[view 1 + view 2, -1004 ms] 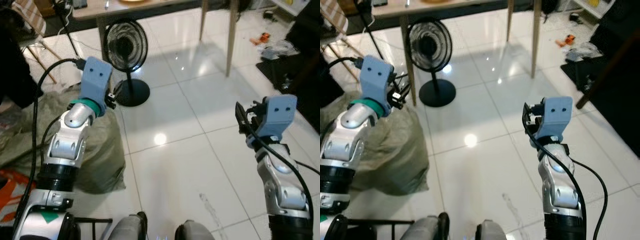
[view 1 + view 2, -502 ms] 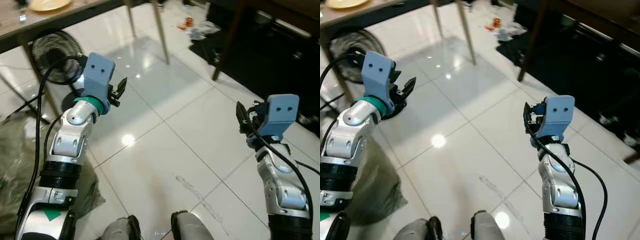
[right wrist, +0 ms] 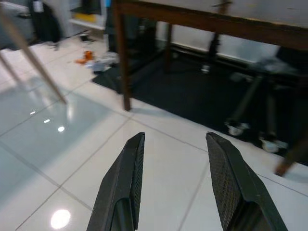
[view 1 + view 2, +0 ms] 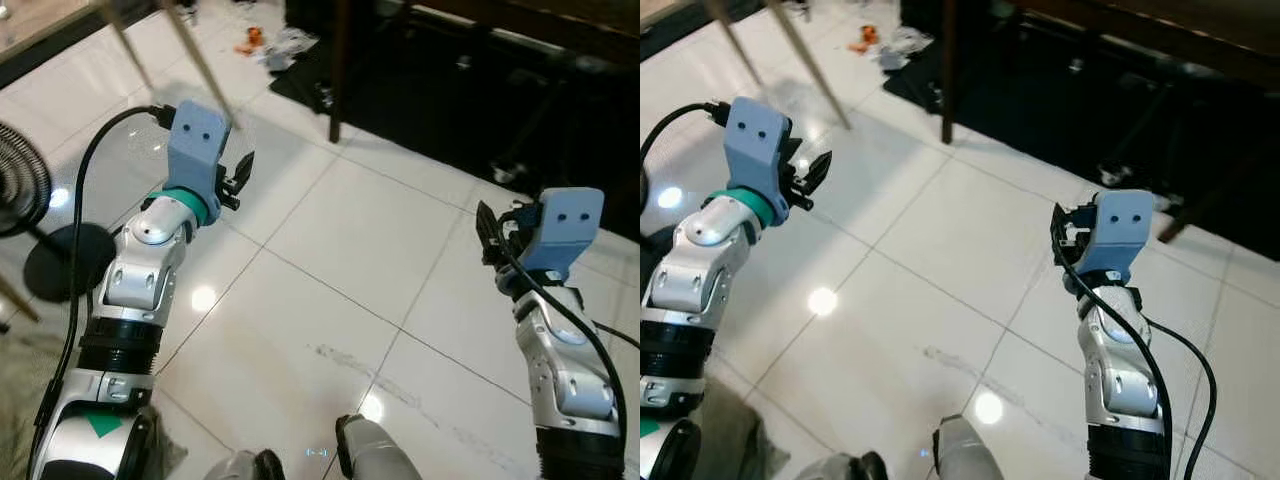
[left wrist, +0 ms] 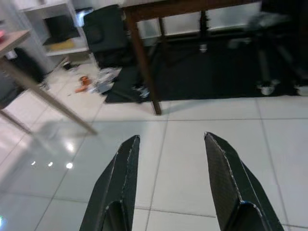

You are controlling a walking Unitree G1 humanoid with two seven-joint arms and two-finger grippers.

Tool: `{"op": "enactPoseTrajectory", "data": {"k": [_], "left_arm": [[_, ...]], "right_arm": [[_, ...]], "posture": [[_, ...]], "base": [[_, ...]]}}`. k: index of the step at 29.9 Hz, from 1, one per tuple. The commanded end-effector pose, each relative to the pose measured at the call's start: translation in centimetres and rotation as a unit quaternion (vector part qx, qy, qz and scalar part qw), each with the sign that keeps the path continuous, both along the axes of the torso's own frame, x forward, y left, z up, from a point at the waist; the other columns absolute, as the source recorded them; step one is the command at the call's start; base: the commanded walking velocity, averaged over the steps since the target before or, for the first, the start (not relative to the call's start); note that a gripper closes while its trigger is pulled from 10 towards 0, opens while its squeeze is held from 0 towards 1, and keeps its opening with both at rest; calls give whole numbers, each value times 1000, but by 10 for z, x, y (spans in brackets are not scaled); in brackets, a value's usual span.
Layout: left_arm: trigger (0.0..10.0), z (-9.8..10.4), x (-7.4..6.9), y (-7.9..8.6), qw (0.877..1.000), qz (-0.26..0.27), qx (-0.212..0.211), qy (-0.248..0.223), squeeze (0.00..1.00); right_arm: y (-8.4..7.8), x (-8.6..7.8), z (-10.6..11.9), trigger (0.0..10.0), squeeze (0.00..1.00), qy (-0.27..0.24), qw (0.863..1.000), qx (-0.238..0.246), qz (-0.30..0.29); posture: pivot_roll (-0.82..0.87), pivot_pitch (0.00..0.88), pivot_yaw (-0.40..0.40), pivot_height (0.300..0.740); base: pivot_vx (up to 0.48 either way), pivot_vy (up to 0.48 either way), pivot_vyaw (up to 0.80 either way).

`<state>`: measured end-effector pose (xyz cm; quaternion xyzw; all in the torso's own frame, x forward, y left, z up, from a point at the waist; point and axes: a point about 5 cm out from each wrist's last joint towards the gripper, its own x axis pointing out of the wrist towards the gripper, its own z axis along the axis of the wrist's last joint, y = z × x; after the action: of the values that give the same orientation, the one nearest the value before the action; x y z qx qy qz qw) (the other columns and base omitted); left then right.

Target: Setting the table

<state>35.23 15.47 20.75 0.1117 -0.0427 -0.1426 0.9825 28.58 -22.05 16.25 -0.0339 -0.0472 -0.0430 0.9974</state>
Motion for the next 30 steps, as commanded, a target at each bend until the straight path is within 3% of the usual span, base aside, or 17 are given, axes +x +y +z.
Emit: {"op": "enactPoseTrajectory", "data": {"k": [1, 30], "left_arm": [[10000, -3, 0, 3, 1000, 4, 0, 8, 0], [10000, 1, 1, -2, 1000, -7, 10, -3, 0]], "right_arm": [[-2, -1, -1, 10000, 0, 3, 1000, 7, -7], [-10, 1, 0, 10000, 0, 5, 999, 4, -39]], "posture": [[-13, 36, 95, 740], [-15, 19, 101, 740]], "base": [[0, 0, -800], [0, 0, -800]]}}
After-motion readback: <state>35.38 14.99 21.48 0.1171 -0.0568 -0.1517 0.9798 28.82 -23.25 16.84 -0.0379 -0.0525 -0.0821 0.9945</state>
